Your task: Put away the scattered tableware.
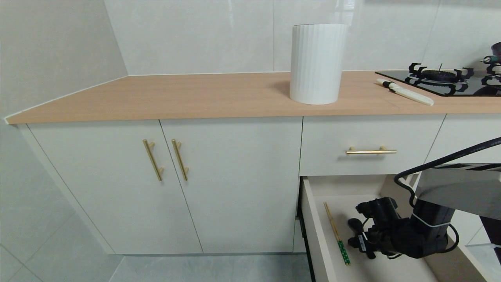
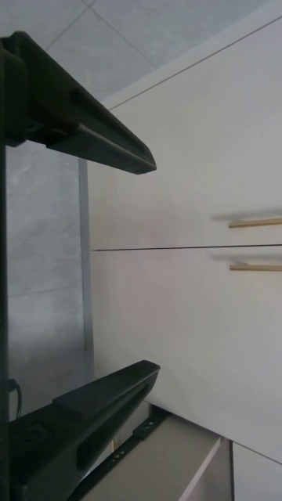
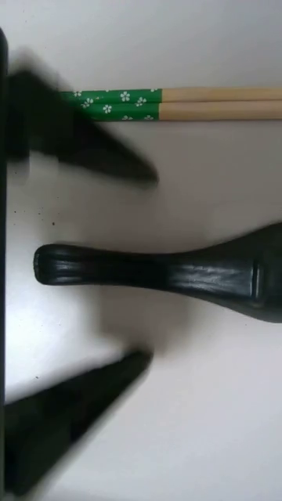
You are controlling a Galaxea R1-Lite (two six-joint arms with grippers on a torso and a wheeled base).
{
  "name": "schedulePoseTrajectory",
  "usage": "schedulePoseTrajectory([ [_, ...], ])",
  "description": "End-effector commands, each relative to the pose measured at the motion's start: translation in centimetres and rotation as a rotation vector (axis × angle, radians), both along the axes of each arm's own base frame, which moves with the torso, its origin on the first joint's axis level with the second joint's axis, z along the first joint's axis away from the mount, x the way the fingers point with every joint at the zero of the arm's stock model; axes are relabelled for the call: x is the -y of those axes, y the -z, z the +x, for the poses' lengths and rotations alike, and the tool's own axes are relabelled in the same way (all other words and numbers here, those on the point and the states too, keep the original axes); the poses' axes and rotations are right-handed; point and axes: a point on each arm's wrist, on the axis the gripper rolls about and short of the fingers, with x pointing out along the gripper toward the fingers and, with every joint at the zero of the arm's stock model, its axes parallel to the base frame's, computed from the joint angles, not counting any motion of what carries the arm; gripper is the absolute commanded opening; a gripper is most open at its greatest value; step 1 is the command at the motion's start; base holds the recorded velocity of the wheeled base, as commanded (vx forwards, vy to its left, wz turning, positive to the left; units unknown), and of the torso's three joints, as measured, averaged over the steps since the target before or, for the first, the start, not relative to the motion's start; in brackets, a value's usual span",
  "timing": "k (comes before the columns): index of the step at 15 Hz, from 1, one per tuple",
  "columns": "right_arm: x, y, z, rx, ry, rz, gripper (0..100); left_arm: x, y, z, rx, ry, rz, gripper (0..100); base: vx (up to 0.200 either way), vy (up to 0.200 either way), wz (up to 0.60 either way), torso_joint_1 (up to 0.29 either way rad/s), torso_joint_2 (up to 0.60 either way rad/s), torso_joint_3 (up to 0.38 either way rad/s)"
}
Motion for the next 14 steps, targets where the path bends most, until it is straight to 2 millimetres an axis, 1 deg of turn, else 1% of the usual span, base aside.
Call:
schedulePoseTrajectory([
  [1,0.0,-0.1,-0.1,0.001,0.0,0.0,100,0.0,0.0,0.0,0.0,0.0,0.0,100,0.0,0.0,0.0,0.0,0.0,0.0],
  [2,0.0,-0.1,-0.1,0.001,0.0,0.0,100,0.0,0.0,0.0,0.0,0.0,0.0,100,0.0,0.0,0.0,0.0,0.0,0.0],
  [3,0.0,-0.7,-0.2,0.013,0.005,0.006,100,0.0,0.0,0.0,0.0,0.0,0.0,100,0.0,0.0,0.0,0.0,0.0,0.0],
  [5,0.4,-3.6,-0.5,0.073,0.018,0.019,100,0.0,0.0,0.0,0.0,0.0,0.0,100,0.0,0.0,0.0,0.0,0.0,0.0],
  [7,1.3,-6.7,-1.4,0.137,0.039,0.031,100,0.0,0.0,0.0,0.0,0.0,0.0,100,0.0,0.0,0.0,0.0,0.0,0.0],
  [8,1.5,-7.8,-1.8,0.161,0.042,0.035,100,0.0,0.0,0.0,0.0,0.0,0.0,100,0.0,0.0,0.0,0.0,0.0,0.0],
  [9,1.9,-10.0,-3.0,0.203,0.048,0.043,100,0.0,0.0,0.0,0.0,0.0,0.0,100,0.0,0.0,0.0,0.0,0.0,0.0],
  [10,2.1,-11.6,-4.3,0.22,0.048,0.046,100,0.0,0.0,0.0,0.0,0.0,0.0,100,0.0,0.0,0.0,0.0,0.0,0.0],
  [11,2.4,-13.6,-5.7,0.244,0.051,0.05,100,0.0,0.0,0.0,0.0,0.0,0.0,100,0.0,0.0,0.0,0.0,0.0,0.0],
  [12,2.6,-15.1,-6.6,0.257,0.05,0.055,100,0.0,0.0,0.0,0.0,0.0,0.0,100,0.0,0.0,0.0,0.0,0.0,0.0],
  [13,2.9,-16.1,-8.2,0.24,0.061,0.066,100,0.0,0.0,0.0,0.0,0.0,0.0,100,0.0,0.0,0.0,0.0,0.0,0.0],
  [14,3.0,-16.6,-9.3,0.233,0.082,0.087,100,0.0,0.0,0.0,0.0,0.0,0.003,100,0.0,0.0,0.0,0.0,0.0,0.0],
])
